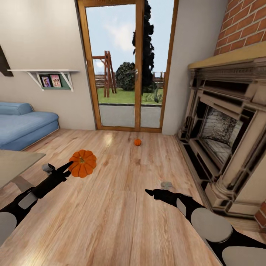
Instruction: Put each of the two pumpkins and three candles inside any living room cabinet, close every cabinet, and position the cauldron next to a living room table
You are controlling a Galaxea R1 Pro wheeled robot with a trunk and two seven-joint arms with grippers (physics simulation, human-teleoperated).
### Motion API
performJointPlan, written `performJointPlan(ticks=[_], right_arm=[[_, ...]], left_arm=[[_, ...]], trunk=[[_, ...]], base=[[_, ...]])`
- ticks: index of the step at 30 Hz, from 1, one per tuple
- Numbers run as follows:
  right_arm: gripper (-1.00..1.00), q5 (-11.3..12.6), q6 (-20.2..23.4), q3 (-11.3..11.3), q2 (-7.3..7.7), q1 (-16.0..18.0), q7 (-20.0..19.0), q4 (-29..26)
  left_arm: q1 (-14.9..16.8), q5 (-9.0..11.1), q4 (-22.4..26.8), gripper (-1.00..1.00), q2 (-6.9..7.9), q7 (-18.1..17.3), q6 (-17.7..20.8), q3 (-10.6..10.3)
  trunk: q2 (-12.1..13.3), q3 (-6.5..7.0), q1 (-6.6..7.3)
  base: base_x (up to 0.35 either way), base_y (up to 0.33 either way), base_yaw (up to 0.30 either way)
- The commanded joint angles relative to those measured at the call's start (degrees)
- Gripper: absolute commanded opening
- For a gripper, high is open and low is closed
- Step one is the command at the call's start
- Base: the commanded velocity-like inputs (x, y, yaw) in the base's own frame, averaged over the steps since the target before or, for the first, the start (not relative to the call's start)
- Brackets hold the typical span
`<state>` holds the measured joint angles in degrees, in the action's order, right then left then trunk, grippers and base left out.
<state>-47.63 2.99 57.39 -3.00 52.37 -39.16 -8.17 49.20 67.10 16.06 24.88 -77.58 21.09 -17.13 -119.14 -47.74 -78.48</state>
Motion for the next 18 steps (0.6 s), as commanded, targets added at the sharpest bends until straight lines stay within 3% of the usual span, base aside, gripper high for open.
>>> performJointPlan(ticks=[1, 10, 18], right_arm=[[1.00, 0.0, 0.0, 0.0, 0.00, 0.0, 0.0, 0.0], [1.00, 0.0, 0.0, 0.0, 0.01, 0.0, 0.0, 0.0], [1.00, 0.0, 0.0, 0.0, 0.01, 0.0, 0.0, 0.0]], left_arm=[[0.0, 0.1, 0.0, -1.00, 0.00, 0.0, 0.0, 0.3], [0.0, 0.0, 0.0, -1.00, -0.01, 0.1, 0.0, 0.3], [0.0, 0.0, 0.0, -1.00, -0.01, 0.2, 0.1, 0.3]], trunk=[[0.0, 0.08, 0.00], [0.0, 0.64, 0.00], [0.0, 1.21, 0.00]], base=[[0.330, 0.007, 0.166], [0.335, 0.001, 0.131], [0.337, 0.000, -0.144]])
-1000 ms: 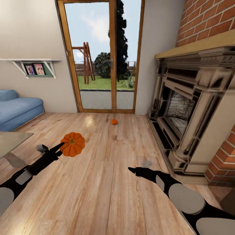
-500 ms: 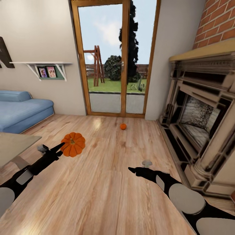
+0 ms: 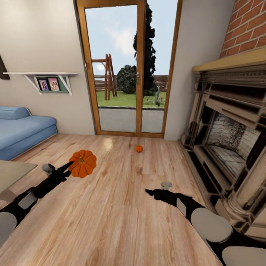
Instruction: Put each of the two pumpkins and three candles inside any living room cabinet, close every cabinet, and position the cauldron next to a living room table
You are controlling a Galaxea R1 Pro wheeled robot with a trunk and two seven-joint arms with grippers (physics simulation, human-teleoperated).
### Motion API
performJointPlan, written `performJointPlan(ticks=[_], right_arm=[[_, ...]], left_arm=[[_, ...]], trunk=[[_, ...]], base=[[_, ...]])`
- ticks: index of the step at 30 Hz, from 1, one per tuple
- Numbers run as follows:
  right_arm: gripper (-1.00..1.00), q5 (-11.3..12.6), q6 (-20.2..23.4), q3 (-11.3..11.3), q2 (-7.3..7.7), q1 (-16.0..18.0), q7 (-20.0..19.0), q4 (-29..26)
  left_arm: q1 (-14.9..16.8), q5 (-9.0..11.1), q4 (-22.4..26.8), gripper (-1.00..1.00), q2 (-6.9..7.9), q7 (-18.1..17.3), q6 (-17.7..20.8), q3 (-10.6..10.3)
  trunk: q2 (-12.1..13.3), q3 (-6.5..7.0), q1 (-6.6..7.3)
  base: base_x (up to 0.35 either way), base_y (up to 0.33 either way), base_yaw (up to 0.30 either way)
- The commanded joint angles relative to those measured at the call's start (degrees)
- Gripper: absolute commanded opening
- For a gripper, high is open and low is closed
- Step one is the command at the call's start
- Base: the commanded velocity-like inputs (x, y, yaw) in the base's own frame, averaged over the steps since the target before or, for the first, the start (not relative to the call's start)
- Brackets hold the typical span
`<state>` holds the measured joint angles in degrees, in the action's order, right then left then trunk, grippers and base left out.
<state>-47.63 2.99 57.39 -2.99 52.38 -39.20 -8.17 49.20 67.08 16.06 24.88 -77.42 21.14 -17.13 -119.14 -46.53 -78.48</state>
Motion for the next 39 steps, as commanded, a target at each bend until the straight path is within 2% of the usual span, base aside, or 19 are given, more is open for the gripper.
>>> performJointPlan(ticks=[1, 10, 39], right_arm=[[1.00, 0.0, 0.0, 0.0, 0.00, 0.0, 0.0, 0.0], [1.00, 0.0, 0.0, 0.0, 0.00, 0.0, 0.0, 0.0], [1.00, 0.1, 0.0, 0.0, -0.02, 0.0, 0.0, 0.0]], left_arm=[[0.0, 0.0, 0.0, -1.00, 0.00, 0.0, 0.0, 0.3], [0.0, 0.0, 0.0, -1.00, 0.00, 0.0, 0.0, 0.3], [0.0, 0.1, 0.0, -1.00, -0.09, 0.1, 0.0, 0.3]], trunk=[[0.0, 0.08, 0.00], [0.0, 0.61, 0.00], [0.0, 0.64, 0.00]], base=[[0.337, 0.000, -0.179], [0.337, 0.000, -0.145], [0.336, 0.015, -0.002]])
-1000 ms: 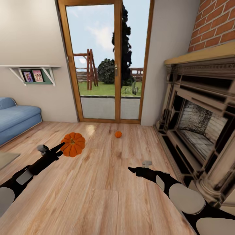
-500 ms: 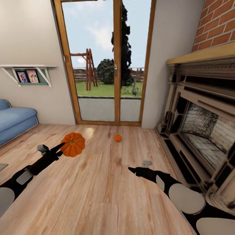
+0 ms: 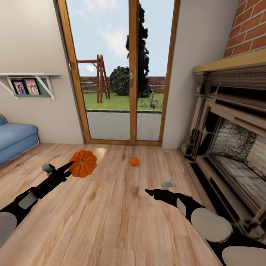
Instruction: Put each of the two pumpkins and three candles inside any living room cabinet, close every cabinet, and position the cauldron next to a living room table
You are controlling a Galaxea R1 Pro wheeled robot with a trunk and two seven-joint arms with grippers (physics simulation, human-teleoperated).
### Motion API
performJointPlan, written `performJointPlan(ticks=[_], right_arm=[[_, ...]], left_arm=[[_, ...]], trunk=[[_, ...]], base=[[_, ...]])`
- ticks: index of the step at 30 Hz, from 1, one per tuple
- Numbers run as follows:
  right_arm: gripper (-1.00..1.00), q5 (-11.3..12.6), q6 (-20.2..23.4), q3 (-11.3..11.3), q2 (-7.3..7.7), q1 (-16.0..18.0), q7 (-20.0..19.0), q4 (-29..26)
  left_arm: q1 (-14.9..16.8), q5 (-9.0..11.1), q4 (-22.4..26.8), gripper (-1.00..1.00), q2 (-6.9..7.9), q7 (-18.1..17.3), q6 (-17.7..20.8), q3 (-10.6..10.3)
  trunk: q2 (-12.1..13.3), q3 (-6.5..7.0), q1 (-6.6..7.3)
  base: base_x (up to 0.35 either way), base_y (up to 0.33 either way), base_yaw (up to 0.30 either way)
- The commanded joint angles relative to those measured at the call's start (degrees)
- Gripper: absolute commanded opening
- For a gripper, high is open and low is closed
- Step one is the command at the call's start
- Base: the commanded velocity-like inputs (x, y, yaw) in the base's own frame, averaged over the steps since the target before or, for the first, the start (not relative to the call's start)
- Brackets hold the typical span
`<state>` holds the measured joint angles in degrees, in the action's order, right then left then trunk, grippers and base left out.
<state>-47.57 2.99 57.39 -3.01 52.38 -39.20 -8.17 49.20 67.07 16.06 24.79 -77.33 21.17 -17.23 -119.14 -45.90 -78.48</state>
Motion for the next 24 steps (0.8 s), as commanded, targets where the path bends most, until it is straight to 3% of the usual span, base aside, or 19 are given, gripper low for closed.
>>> performJointPlan(ticks=[1, 24], right_arm=[[1.00, 0.0, 0.0, 0.0, 0.01, 0.0, 0.0, 0.0], [1.00, -0.1, 0.0, 0.0, 0.02, 0.0, 0.7, 0.1]], left_arm=[[0.0, 0.1, 0.0, -1.00, 0.00, 0.0, 0.0, 0.4], [0.0, -0.1, 0.0, -1.00, 0.00, 0.2, -0.1, 0.4]], trunk=[[0.0, 0.00, 0.00], [0.0, 0.00, 0.00]], base=[[0.322, 0.149, 0.000], [0.318, 0.147, 0.000]])
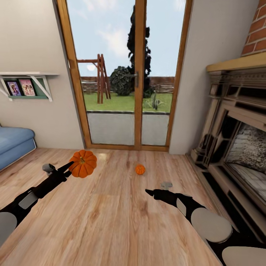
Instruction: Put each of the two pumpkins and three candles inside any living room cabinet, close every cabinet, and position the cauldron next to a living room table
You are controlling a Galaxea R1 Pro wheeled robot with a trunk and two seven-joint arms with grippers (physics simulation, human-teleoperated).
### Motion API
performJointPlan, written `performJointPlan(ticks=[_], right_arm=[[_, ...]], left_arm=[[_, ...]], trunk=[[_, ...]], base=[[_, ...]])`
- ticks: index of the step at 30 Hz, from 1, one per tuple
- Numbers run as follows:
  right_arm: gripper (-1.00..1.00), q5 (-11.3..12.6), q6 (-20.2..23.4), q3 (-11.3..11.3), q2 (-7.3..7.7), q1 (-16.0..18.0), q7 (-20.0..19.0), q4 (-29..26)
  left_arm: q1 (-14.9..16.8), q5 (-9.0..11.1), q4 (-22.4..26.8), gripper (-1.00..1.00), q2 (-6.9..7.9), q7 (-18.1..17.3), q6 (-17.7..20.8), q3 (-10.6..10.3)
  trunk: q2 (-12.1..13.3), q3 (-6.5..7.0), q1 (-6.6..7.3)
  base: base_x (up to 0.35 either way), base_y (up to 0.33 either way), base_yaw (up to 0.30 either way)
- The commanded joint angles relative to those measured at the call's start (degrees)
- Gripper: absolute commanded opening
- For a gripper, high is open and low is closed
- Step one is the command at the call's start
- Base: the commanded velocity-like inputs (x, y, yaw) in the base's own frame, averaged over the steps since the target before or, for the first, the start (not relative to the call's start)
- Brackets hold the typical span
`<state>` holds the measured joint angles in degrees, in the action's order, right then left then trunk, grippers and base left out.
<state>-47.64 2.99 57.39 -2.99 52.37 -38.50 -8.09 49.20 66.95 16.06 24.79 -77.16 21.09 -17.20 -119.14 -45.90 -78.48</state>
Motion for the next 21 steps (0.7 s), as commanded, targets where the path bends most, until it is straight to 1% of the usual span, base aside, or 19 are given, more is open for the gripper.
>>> performJointPlan(ticks=[1, 8, 21], right_arm=[[1.00, 0.0, 0.0, 0.0, 0.00, 0.0, 0.1, 0.0], [1.00, 0.0, 0.1, 0.0, 0.00, 0.0, 0.3, 0.0], [1.00, 0.1, -0.1, 0.0, -0.01, 0.0, 0.3, 0.0]], left_arm=[[0.0, 0.1, 0.0, -1.00, -0.05, 0.0, 0.0, 0.3], [0.0, 0.1, 0.0, -1.00, -0.09, 0.0, 0.0, 0.4], [0.0, 0.1, 0.0, -1.00, -0.09, 0.0, -0.1, 0.4]], trunk=[[0.0, 0.00, 0.00], [0.0, 0.00, 0.00], [0.0, 0.00, 0.00]], base=[[0.318, 0.102, 0.000], [0.318, 0.079, 0.000], [0.324, 0.004, 0.000]])
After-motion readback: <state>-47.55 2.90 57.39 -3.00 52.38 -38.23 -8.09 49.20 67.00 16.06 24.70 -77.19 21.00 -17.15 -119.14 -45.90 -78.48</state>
